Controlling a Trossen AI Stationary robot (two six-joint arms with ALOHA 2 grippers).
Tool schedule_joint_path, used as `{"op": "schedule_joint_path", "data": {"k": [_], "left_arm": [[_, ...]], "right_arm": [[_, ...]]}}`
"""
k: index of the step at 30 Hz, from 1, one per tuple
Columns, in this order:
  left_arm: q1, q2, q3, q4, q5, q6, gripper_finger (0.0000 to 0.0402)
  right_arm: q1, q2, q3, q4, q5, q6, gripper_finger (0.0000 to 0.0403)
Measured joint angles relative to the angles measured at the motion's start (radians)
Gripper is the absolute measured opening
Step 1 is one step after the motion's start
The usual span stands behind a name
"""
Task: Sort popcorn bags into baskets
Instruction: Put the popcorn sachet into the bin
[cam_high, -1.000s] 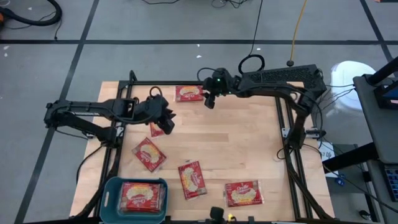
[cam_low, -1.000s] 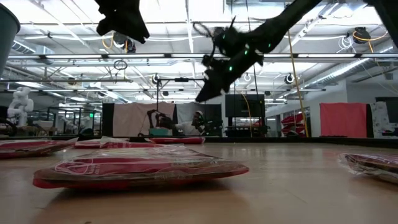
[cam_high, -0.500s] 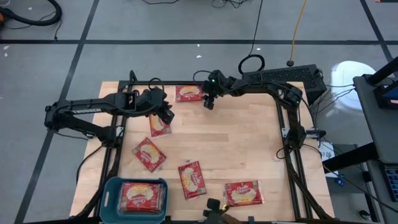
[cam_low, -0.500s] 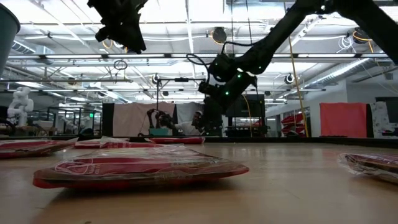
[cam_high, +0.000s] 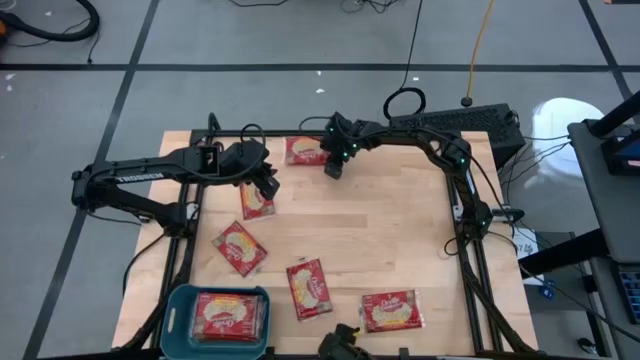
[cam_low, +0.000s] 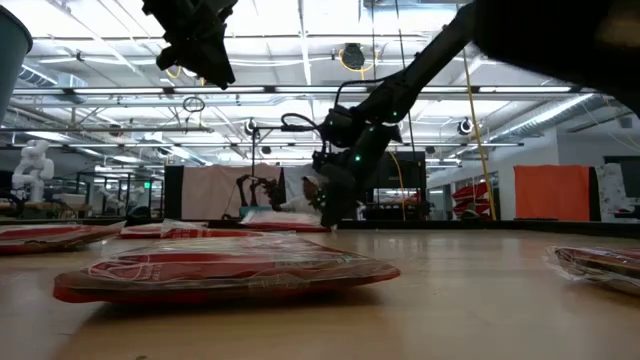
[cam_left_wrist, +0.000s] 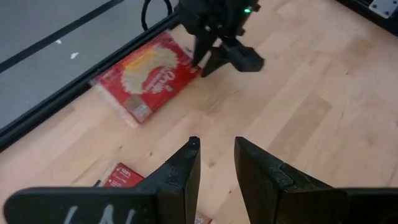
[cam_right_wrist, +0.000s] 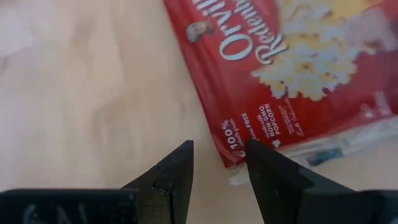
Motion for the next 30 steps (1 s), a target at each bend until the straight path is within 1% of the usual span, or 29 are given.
{"op": "schedule_joint_path", "data": {"k": [3,6,10,14,16,17,20,23,26,28,30], "left_arm": [[0.0,0.0,-0.016,0.015,-0.001,0.016,0.0102],[0.003,0.001,-0.044,0.012,-0.001,0.016,0.0102],[0.003,0.001,-0.063,0.011,0.001,-0.009,0.0102],[-0.001,0.0,-0.063,0.016,0.001,-0.044,0.0102],[-0.005,0.0,-0.063,0.016,0.001,-0.055,0.0102],[-0.007,-0.001,-0.063,0.016,0.002,-0.06,0.0102],[-0.015,-0.003,-0.063,0.016,0.016,-0.071,0.0102],[-0.026,-0.002,-0.063,0.016,0.017,-0.07,0.0102],[-0.026,-0.003,-0.063,0.016,0.02,-0.067,0.0102],[-0.026,-0.003,-0.063,0.016,0.02,-0.066,0.0102],[-0.026,-0.003,-0.063,0.016,0.025,-0.061,0.0102]], "right_arm": [[0.021,-0.007,0.002,-0.098,-0.004,-0.011,0.0141],[0.043,-0.019,0.002,-0.202,-0.055,-0.019,0.0141],[0.072,-0.038,-0.001,-0.322,-0.133,0.017,0.0136],[0.098,-0.094,-0.013,-0.377,-0.117,0.043,0.0116],[0.11,-0.155,-0.037,-0.371,-0.076,0.044,0.0105],[0.118,-0.189,-0.053,-0.366,-0.038,0.042,0.01],[0.136,-0.299,-0.142,-0.28,0.054,0.021,0.0095],[0.15,-0.406,-0.291,-0.099,0.086,-0.061,0.0104],[0.163,-0.488,-0.474,0.141,0.089,-0.154,0.0129],[0.166,-0.517,-0.583,0.288,0.094,-0.169,0.015],[0.166,-0.522,-0.646,0.375,0.11,-0.16,0.0171]]}}
